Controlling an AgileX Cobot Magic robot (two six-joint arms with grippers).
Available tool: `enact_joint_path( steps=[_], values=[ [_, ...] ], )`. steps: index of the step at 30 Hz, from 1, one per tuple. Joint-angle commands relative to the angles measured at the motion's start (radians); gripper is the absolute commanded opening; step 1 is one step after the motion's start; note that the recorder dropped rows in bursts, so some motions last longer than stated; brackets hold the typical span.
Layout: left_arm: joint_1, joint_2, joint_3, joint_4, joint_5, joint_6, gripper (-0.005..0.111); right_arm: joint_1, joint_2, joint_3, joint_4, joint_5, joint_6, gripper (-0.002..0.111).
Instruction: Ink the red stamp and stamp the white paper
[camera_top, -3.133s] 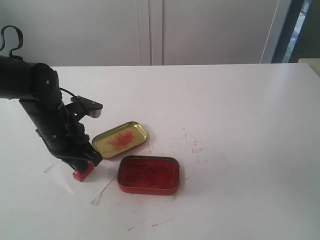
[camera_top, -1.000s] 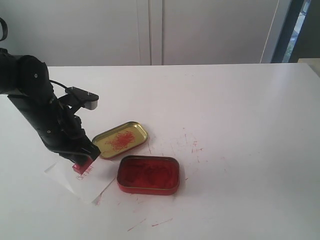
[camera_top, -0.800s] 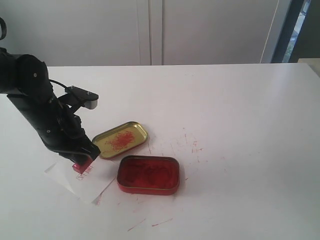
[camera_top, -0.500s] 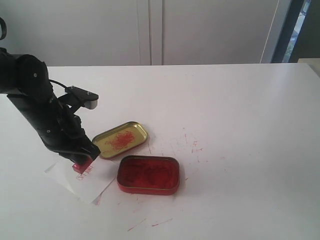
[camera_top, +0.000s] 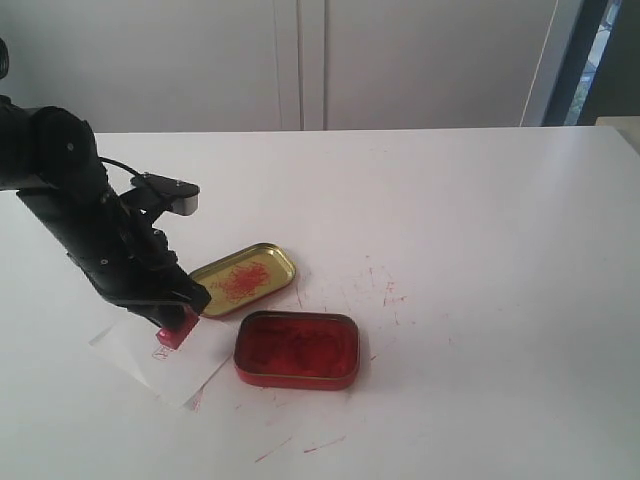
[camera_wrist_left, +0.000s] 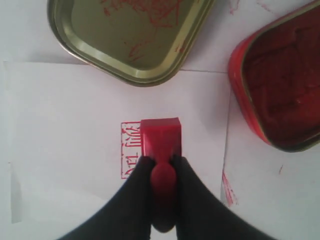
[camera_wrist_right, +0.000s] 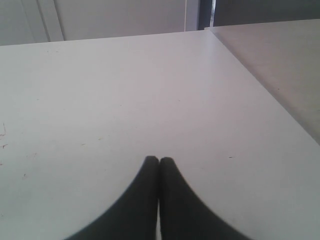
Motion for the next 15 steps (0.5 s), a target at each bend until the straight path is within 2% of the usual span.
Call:
enact_joint_path(
  steps=[1, 5, 15],
  values=[
    [-0.008, -0.01, 0.007, -0.065, 0.017, 0.021, 0.0, 0.004, -0.004, 0.005, -0.002, -0.015, -0.001, 0.0],
    [-0.008, -0.01, 0.007, -0.156, 0.024, 0.09, 0.0, 0.004, -0.004, 0.005, -0.002, -0.015, -0.001, 0.0],
    [-0.008, -0.028, 0.007, -0.562, 0.096, 0.428, 0.0, 0.004, -0.004, 0.005, -0.002, -0.015, -0.001, 0.0]
  ],
)
